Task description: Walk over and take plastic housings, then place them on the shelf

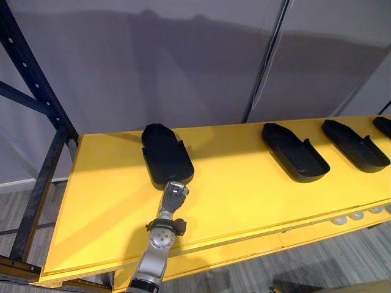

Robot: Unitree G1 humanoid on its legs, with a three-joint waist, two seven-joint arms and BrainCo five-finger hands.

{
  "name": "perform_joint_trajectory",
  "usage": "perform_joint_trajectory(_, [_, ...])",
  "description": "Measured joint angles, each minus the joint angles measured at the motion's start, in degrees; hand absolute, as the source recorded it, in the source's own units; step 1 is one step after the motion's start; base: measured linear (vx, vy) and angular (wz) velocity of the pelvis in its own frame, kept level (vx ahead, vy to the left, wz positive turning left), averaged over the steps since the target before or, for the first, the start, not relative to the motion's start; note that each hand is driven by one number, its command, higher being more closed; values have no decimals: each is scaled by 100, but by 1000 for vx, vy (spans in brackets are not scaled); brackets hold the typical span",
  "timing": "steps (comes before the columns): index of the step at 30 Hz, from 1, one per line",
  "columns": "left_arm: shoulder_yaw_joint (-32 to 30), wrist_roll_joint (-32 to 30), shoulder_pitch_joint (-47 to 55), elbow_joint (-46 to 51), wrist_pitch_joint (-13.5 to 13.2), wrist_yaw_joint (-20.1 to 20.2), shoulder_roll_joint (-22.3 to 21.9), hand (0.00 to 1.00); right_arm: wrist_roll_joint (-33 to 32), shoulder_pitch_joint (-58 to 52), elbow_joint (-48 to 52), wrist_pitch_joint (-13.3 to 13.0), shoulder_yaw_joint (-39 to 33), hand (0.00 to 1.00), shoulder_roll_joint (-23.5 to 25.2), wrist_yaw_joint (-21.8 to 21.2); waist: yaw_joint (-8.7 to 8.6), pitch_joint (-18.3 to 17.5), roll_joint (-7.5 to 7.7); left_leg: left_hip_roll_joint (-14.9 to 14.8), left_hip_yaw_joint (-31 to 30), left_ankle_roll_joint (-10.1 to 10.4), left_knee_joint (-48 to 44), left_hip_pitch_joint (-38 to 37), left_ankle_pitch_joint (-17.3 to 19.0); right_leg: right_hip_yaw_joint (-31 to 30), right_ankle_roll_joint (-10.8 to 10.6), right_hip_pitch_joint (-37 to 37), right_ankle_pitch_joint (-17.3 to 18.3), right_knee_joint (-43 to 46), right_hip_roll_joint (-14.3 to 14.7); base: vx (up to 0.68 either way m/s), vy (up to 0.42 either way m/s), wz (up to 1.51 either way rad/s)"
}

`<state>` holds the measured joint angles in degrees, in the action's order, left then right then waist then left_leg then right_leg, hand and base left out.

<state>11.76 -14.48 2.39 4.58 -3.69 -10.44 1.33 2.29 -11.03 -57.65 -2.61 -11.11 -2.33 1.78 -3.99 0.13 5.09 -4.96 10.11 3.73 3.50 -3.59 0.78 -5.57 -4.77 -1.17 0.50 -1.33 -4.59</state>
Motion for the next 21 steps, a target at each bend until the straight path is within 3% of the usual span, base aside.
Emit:
perform_joint_trajectory(2, [-5, 106, 64, 724, -58, 3, -2, 100, 0, 0, -32, 0, 0, 0, -12, 0, 38, 8, -9, -22, -72, 10, -148, 55, 86, 3, -6, -17, 4, 39, 3, -7, 3, 8])
perform_joint_trajectory(5, [-191, 224, 201, 1850, -410, -72, -3, 100, 0, -44, -33, 0, 2, 0, -39, -1, 175, 46, -52, -106, -96, 28, -450, 83, 303, -19, -34, -105, 37, 120, 38, -10, 1, 3])
perform_joint_trajectory(8, [-821, 630, 465, 2680, -803, -304, -80, 100, 3, -52, -36, 0, -1, 0, -48, -1, 264, 64, -75, -129, -291, 57, -679, 240, 409, 45, -75, -90, 128, 267, 56, -33, -3, 24])
perform_joint_trajectory(11, [-1358, 919, 746, 2995, -913, -530, -185, 100, 3, -42, -33, 0, -13, 0, -26, 0, 302, 65, -79, -131, -401, 39, -660, 235, 388, 161, -74, -142, 128, 281, 55, -30, -6, 22])
perform_joint_trajectory(13, [-2013, 1175, 1052, 3151, -1023, -815, -341, 100, 3, -41, -16, 1, -14, 0, -21, 21, 449, 69, -106, -134, -459, 32, -652, 207, 381, 216, -74, -207, 128, 286, 50, -31, -1, 19])
perform_joint_trajectory(16, [-2554, 1275, 1566, 3141, -1025, -1036, -432, 100, 5, -53, 97, 1, -11, 0, 8, 42, 503, 53, -101, -121, -610, -1, -616, 206, 355, 457, -74, -276, 128, 338, 19, -29, 4, 34])
perform_joint_trajectory(21, [-3088, 1331, 2074, 2534, -871, -1044, -586, 100, 28, -38, 357, 1, 5, 0, 70, 38, 663, 38, -84, -141, -629, -3, -629, 223, 354, 649, -74, -302, 130, 399, -2, -26, 3, 17])
